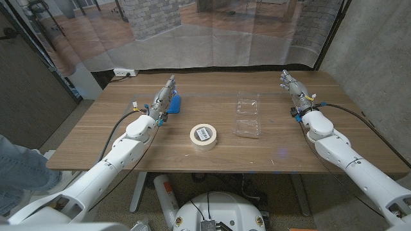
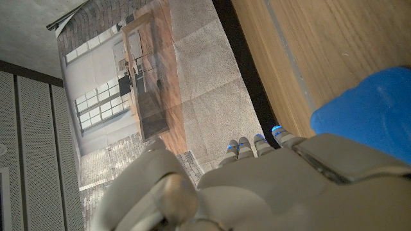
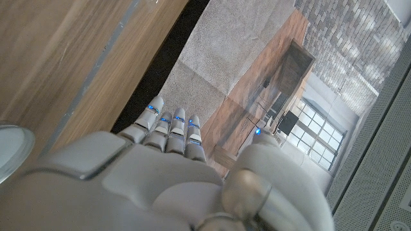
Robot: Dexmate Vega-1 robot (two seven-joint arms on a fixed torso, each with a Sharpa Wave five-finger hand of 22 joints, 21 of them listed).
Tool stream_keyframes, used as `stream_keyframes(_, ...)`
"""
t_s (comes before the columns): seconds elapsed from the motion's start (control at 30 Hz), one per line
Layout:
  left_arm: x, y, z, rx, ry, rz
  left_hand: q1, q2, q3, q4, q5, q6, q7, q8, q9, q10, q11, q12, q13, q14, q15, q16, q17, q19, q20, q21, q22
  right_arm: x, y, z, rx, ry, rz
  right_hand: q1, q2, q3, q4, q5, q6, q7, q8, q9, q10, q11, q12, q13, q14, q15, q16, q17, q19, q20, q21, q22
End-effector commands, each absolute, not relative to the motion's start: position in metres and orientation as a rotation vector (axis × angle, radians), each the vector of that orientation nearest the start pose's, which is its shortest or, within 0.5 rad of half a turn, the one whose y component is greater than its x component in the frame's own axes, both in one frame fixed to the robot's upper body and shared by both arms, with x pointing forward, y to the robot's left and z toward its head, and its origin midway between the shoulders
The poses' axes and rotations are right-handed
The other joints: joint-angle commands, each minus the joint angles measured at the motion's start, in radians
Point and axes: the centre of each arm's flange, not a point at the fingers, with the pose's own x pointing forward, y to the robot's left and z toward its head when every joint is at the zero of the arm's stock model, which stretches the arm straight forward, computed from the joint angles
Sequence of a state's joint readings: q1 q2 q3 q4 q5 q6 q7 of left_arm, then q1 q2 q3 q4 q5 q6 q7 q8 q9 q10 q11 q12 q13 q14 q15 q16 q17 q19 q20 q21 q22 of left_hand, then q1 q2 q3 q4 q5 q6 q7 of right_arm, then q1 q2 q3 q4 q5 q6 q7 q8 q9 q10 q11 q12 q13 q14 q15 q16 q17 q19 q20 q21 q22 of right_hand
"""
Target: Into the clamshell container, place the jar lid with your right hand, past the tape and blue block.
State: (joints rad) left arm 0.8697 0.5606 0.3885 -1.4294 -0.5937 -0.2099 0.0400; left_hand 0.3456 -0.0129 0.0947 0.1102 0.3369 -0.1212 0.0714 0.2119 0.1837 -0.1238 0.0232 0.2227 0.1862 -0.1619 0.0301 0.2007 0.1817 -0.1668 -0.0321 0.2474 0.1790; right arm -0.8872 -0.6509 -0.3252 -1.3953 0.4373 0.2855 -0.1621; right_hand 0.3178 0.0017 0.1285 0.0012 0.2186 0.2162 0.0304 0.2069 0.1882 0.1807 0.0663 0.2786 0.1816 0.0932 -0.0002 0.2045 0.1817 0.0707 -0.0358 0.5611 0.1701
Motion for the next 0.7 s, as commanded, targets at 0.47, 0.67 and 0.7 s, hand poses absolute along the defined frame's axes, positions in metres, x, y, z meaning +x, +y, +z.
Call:
stream_keyframes(0.47,0.6398,0.2686,-0.018,0.061,-0.561,-0.207,0.015,0.004,0.002,-0.005,0.007,0.005,0.003,0.0,0.005,0.003,-0.001,-0.002,0.001,0.006,0.002,-0.001,0.002,-0.037,-0.018,-0.005,0.005,0.6238,-0.3575,0.0075,-0.321,-0.689,-0.026,0.015,0.005,-0.001,-0.008,-0.004,0.014,-0.006,0.003,0.003,0.008,-0.001,-0.006,0.003,0.012,-0.002,0.001,0.004,0.017,-0.033,-0.008,0.002)
stream_keyframes(0.67,0.6403,0.2687,-0.0204,0.06,-0.553,-0.206,0.016,0.005,0.002,-0.005,0.007,0.005,0.003,-0.001,0.005,0.004,-0.001,-0.002,0.001,0.006,0.001,-0.001,0.002,-0.037,-0.018,-0.006,0.005,0.6253,-0.3585,0.0103,-0.345,-0.691,-0.027,0.016,0.006,-0.001,-0.009,-0.004,0.014,-0.008,0.002,0.003,0.011,-0.002,-0.007,0.003,0.012,-0.002,0.0,0.004,0.018,-0.033,-0.011,0.002)
stream_keyframes(0.7,0.6403,0.2687,-0.0204,0.061,-0.553,-0.204,0.017,0.006,0.002,-0.005,0.007,0.005,0.003,-0.001,0.005,0.004,-0.001,-0.003,0.001,0.006,0.003,-0.002,0.002,-0.036,-0.017,-0.006,0.005,0.6252,-0.3584,0.0108,-0.353,-0.691,-0.026,0.016,0.007,-0.001,-0.009,-0.004,0.013,-0.008,0.002,0.003,0.011,-0.001,-0.007,0.003,0.012,-0.002,0.0,0.004,0.018,-0.032,-0.011,0.002)
